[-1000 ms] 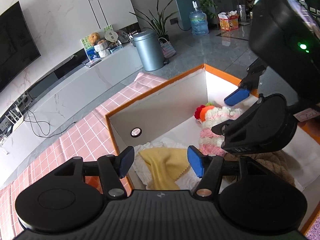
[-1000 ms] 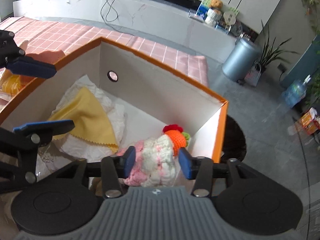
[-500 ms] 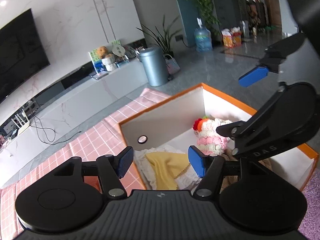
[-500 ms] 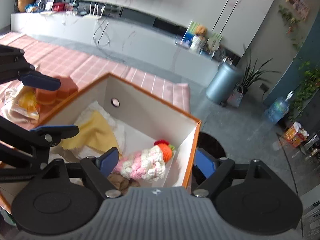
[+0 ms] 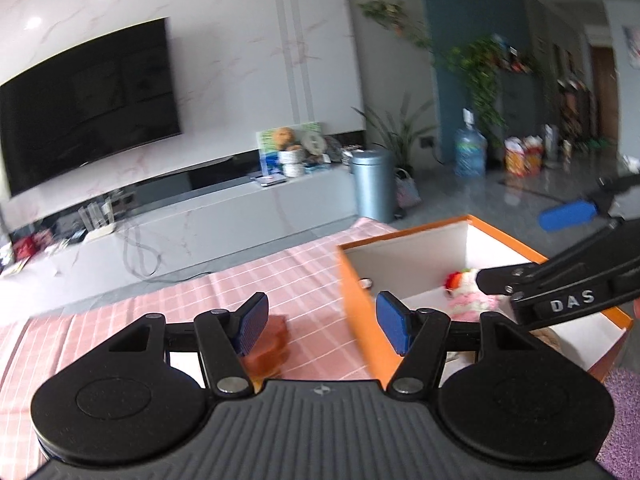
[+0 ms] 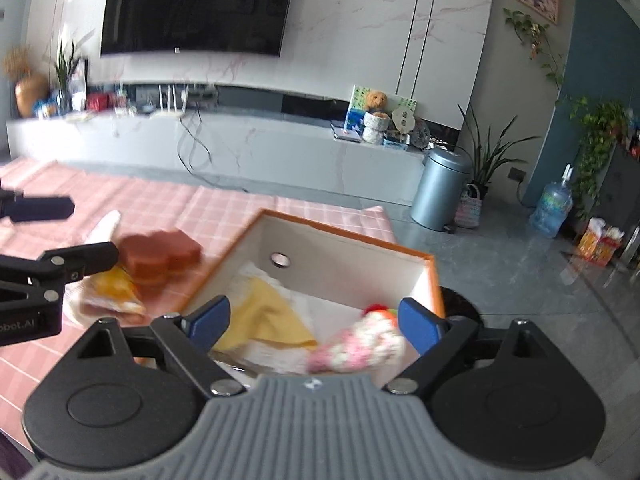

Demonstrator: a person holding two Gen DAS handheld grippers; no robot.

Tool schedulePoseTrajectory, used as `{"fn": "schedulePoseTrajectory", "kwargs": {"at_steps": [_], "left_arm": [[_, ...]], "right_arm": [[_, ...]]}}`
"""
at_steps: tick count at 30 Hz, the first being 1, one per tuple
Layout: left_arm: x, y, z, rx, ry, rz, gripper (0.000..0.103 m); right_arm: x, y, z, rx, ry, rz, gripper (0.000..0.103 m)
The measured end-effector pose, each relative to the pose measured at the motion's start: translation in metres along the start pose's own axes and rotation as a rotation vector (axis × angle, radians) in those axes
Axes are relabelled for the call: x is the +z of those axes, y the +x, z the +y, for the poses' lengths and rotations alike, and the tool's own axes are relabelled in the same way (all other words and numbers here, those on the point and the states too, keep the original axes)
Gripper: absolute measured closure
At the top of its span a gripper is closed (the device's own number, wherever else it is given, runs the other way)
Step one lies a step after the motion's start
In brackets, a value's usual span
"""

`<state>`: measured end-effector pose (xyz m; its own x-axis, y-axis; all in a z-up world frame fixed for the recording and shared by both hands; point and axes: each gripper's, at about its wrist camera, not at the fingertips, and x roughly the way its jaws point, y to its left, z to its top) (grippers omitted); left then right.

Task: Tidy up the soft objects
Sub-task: 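Move both tools back over the white pad and plastic bag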

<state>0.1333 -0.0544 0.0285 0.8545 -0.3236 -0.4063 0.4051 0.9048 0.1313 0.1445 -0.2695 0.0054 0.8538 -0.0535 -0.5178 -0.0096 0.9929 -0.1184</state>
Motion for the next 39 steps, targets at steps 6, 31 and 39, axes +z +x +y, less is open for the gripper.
{"fn": "schedulePoseTrajectory", "kwargs": {"at_steps": [6,31,39], "left_arm": [[-0.017,-0.018,0.038,0.079,-0.115,0.013,0.030],[-0.079,0.010,0.119,0.080,-0.270,0.144,0.036],[-0.072,0.062,0.124,0.001,-0.282,0.204,0.036]], "right_arm": [[-0.003,-0.005,0.038,0.089,0.058,-0.052,0.013],[0.007,0.079,0.151,0.280,-0.079,0.090,0.054],[0.030,0.116,0.149,0.253,-0.089,0.145,0.059]]}}
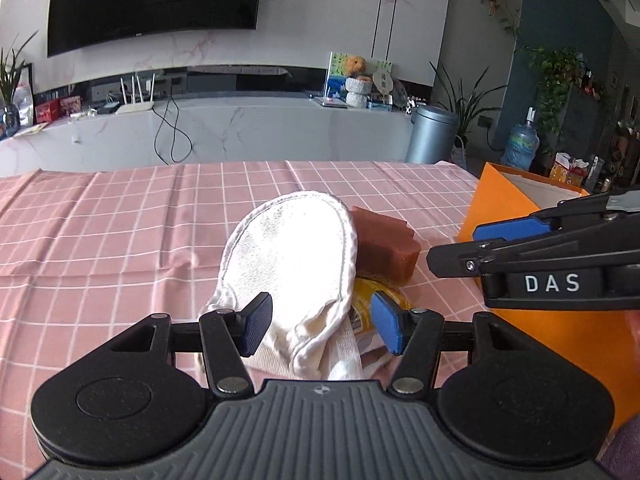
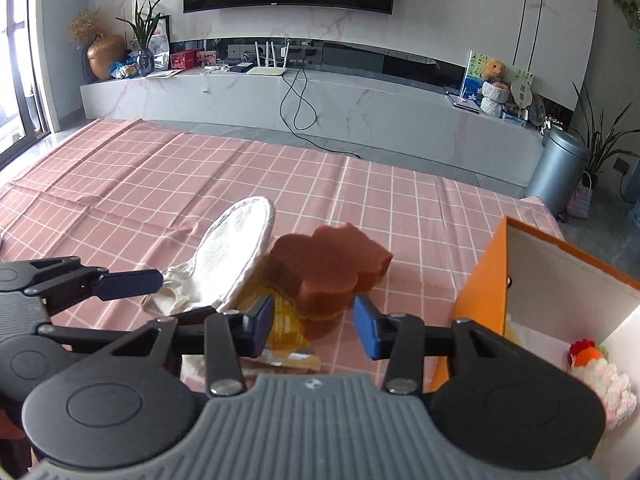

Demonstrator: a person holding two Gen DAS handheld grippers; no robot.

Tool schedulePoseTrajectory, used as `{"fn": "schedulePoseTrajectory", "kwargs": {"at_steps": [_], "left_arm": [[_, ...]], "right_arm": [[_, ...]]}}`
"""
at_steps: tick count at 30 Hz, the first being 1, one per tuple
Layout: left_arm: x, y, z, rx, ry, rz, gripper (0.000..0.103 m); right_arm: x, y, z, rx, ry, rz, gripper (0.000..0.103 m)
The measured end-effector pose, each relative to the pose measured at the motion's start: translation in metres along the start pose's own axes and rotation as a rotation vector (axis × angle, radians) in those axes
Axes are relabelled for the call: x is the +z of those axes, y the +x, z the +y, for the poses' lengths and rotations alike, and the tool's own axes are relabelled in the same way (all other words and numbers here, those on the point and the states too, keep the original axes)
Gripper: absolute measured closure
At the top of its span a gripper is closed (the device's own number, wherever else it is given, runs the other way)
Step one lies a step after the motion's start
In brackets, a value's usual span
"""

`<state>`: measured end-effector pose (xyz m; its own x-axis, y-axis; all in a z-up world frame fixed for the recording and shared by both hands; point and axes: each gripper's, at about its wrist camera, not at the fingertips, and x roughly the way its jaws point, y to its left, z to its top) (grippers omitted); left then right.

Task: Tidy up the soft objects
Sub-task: 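Move both tools back over the white pad and plastic bag, then grasp the white oval pad with the left tool while the right tool grasps the clear bag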

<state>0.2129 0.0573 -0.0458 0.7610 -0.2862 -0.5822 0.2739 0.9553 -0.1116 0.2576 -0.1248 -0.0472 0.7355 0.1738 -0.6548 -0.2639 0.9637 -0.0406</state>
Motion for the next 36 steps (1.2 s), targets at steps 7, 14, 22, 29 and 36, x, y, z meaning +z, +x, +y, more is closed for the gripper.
{"fn": "schedulePoseTrajectory", "kwargs": {"at_steps": [7,14,22,29,36], "left_arm": [[0.008,0.025,-0.004,-0.012,0.002,0.020,0.038],[0.013,0.026,-0.011,-0.012,0.037,0.014,0.092],[0.022,-0.010,-0.004,0.083,0.016,-0.066,0.098],[0.033,-0.052,0.019,0.149,-0.022,-0.092,0.099],[0.023,-0.068,0.045,0.174,-0.075,0.009,0.099]], "right_arm": [[0.007,0.012,-0.005,-0.008,0.022,0.005,0.059],[0.009,0.011,-0.008,-0.005,0.033,-0.013,0.059],[0.006,0.004,-0.004,-0.012,0.025,-0.024,0.058],[0.001,-0.002,0.011,0.032,0.009,-0.023,0.058],[-0.002,-0.004,0.030,0.104,-0.007,-0.027,0.058]]}}
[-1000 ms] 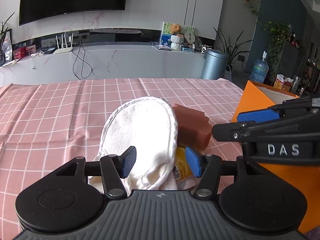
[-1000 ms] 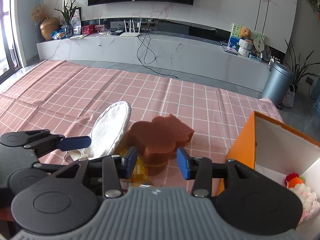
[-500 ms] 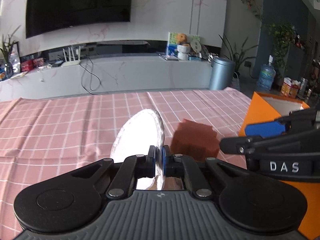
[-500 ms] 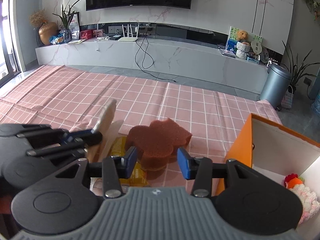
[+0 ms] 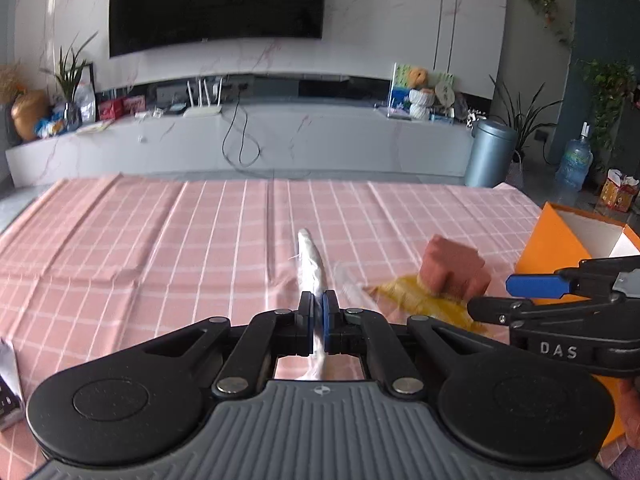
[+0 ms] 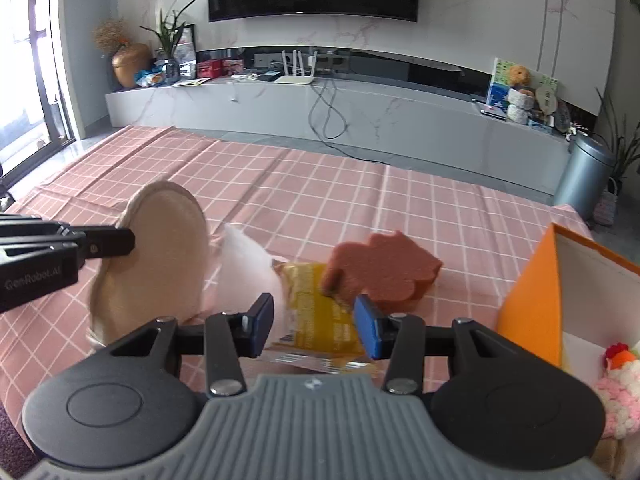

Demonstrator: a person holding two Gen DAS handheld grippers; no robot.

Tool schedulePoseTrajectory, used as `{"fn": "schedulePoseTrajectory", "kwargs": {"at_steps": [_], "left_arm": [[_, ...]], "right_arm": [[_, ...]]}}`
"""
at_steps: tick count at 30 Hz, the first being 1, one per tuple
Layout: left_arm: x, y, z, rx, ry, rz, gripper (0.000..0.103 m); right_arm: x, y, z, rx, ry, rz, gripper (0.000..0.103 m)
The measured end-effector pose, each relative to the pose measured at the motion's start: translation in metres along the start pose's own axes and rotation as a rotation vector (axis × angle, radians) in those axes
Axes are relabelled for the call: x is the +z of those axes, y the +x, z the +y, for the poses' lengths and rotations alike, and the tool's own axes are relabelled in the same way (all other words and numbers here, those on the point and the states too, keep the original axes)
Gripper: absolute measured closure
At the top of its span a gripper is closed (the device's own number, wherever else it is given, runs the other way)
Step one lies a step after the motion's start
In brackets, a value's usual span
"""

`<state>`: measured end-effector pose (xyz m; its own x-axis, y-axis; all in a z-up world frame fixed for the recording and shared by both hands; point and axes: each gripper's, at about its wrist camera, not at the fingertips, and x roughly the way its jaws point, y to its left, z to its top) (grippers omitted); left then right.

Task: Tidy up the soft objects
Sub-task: 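Grasp the white oval pad with the left tool while the right tool grasps the clear bag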

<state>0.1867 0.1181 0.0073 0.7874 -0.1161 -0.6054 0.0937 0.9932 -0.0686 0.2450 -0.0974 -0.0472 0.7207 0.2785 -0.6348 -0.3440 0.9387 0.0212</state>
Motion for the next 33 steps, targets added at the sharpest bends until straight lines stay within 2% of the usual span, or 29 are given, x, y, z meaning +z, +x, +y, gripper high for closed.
{"fn": "schedulePoseTrajectory", "kwargs": {"at_steps": [3,6,9,15,17,20,23,25,27,30,33], "left_arm": [[-0.012,0.013,0.010,-0.020,-0.056,0.040,0.099],[-0.023,0.027,0.013,0.011,-0.066,0.074,0.099],[-0.034,0.037,0.021,0.006,-0.101,0.100,0.098],[-0.046,0.045,0.025,-0.002,-0.149,0.122,0.090],[-0.048,0.047,0.025,-0.002,-0.152,0.119,0.079],[-0.049,0.048,0.025,0.024,-0.160,0.102,0.036],[-0.050,0.051,0.024,0.005,-0.180,0.108,0.031],[-0.052,0.054,0.022,-0.011,-0.185,0.115,0.027],[-0.053,0.055,0.020,-0.031,-0.201,0.116,0.024],[-0.056,0.057,0.015,-0.078,-0.221,0.129,0.021],[-0.058,0.061,0.008,-0.074,-0.222,0.135,0.017]], "right_arm": [[-0.003,0.006,0.008,0.036,-0.021,0.015,0.058],[-0.004,0.014,0.017,0.070,-0.052,0.040,0.055],[-0.008,0.024,0.026,0.092,-0.085,0.065,0.054],[-0.015,0.050,0.038,0.118,-0.093,0.127,0.056],[-0.017,0.057,0.040,0.116,-0.096,0.139,0.060],[-0.019,0.062,0.045,0.105,-0.124,0.147,0.060],[-0.022,0.062,0.049,0.093,-0.162,0.137,0.062],[-0.024,0.064,0.051,0.084,-0.184,0.136,0.069],[-0.026,0.067,0.049,0.115,-0.170,0.165,0.092],[-0.032,0.074,0.047,0.116,-0.147,0.201,0.093],[-0.034,0.075,0.042,0.126,-0.111,0.198,0.094]]}}
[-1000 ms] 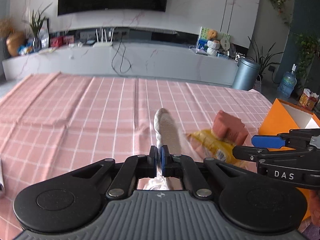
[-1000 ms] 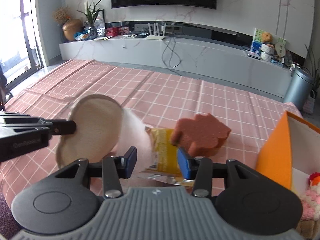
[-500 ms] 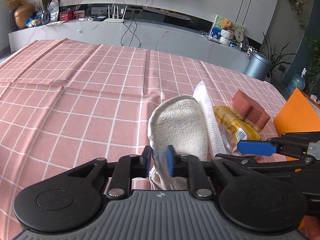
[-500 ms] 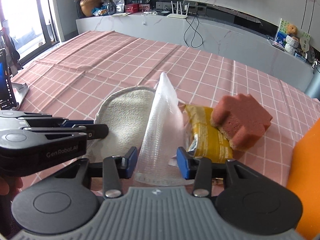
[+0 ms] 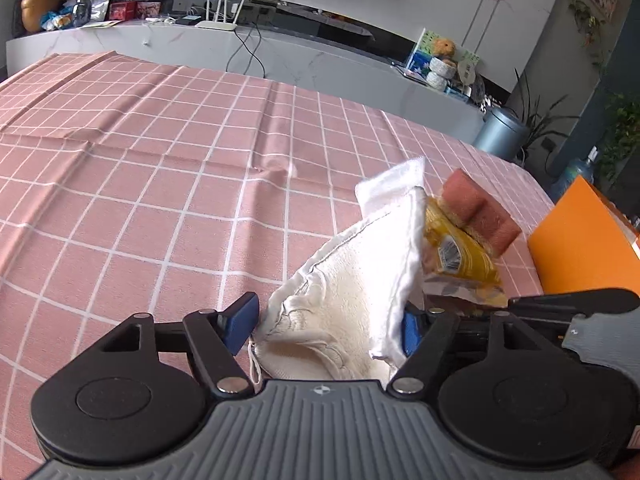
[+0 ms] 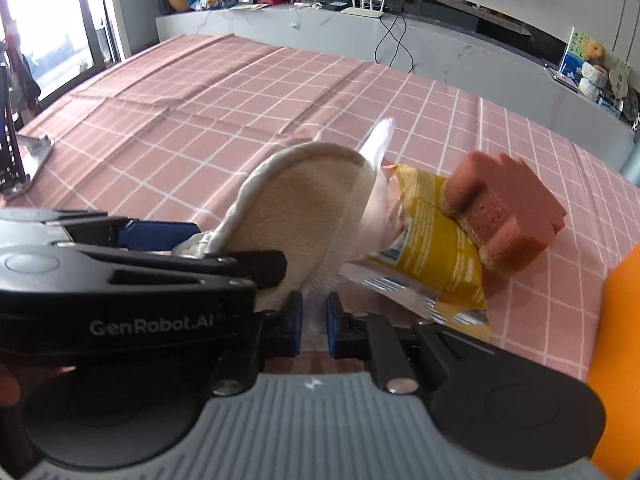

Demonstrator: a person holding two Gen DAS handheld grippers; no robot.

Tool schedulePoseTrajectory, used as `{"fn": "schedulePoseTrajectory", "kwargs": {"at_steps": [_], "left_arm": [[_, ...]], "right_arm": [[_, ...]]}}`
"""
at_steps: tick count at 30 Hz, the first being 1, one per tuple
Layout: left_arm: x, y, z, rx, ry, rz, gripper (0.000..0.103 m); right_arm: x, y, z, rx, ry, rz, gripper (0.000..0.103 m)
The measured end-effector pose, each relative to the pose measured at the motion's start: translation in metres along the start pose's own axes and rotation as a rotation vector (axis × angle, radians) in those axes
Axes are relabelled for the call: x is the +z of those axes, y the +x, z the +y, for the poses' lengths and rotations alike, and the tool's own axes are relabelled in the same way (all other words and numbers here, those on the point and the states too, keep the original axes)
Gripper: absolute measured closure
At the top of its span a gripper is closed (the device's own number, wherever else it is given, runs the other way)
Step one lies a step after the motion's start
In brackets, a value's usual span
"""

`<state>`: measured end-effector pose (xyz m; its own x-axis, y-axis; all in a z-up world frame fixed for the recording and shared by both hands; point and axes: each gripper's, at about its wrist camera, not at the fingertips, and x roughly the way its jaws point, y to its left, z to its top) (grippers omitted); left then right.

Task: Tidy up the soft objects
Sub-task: 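Grasp the white oval pad with the left tool while the right tool grasps the clear bag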

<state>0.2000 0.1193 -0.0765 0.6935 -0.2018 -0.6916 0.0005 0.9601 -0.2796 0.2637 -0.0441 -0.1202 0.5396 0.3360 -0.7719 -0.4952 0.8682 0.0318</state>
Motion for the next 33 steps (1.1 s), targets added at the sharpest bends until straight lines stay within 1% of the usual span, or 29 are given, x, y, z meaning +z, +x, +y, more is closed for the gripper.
{"fn": "schedulePoseTrajectory", "kwargs": {"at_steps": [3,6,9,10,11,12,13,16,19,20,21,22,28,33], "left_arm": [[0.001,0.002,-0.002,-0.001,-0.003,0.007,0.017],[0.000,0.001,-0.006,-0.017,0.003,0.024,0.017],[-0.003,0.000,-0.011,-0.032,0.018,0.030,0.023],[-0.005,-0.001,-0.013,-0.029,0.026,0.031,0.027],[-0.007,-0.002,-0.015,-0.030,0.036,0.031,0.034],[-0.009,-0.003,-0.017,-0.030,0.046,0.030,0.038],[-0.011,-0.004,-0.018,-0.031,0.051,0.028,0.047],[-0.015,-0.009,-0.020,-0.029,0.060,0.014,0.062],[-0.017,-0.016,-0.023,-0.016,0.076,-0.010,0.071],[-0.016,-0.019,-0.025,-0.010,0.080,-0.017,0.072],[-0.016,-0.021,-0.025,-0.006,0.080,-0.025,0.078],[-0.016,-0.024,-0.025,-0.001,0.079,-0.033,0.081],[-0.013,-0.041,-0.022,0.035,0.059,-0.054,0.082],[-0.009,-0.059,-0.028,0.041,0.066,-0.091,0.082]], "right_arm": [[0.000,-0.002,-0.006,0.025,0.032,0.016,0.103],[-0.004,-0.005,-0.007,0.041,0.046,0.024,0.103],[-0.011,-0.010,-0.007,0.046,0.067,0.024,0.103],[-0.013,-0.012,-0.007,0.047,0.077,0.022,0.103],[-0.016,-0.014,-0.006,0.049,0.083,0.019,0.103],[-0.019,-0.016,-0.006,0.048,0.088,0.016,0.103],[-0.021,-0.018,-0.005,0.044,0.092,0.013,0.103],[-0.027,-0.024,-0.006,0.052,0.117,0.010,0.103],[-0.031,-0.031,-0.007,0.062,0.131,-0.009,0.103],[-0.032,-0.035,-0.007,0.060,0.131,-0.015,0.103],[-0.034,-0.039,-0.008,0.059,0.132,-0.025,0.103],[-0.034,-0.042,-0.009,0.058,0.136,-0.035,0.103],[-0.036,-0.072,-0.012,0.049,0.142,-0.099,0.103],[-0.037,-0.099,-0.010,0.051,0.155,-0.162,0.103]]}}
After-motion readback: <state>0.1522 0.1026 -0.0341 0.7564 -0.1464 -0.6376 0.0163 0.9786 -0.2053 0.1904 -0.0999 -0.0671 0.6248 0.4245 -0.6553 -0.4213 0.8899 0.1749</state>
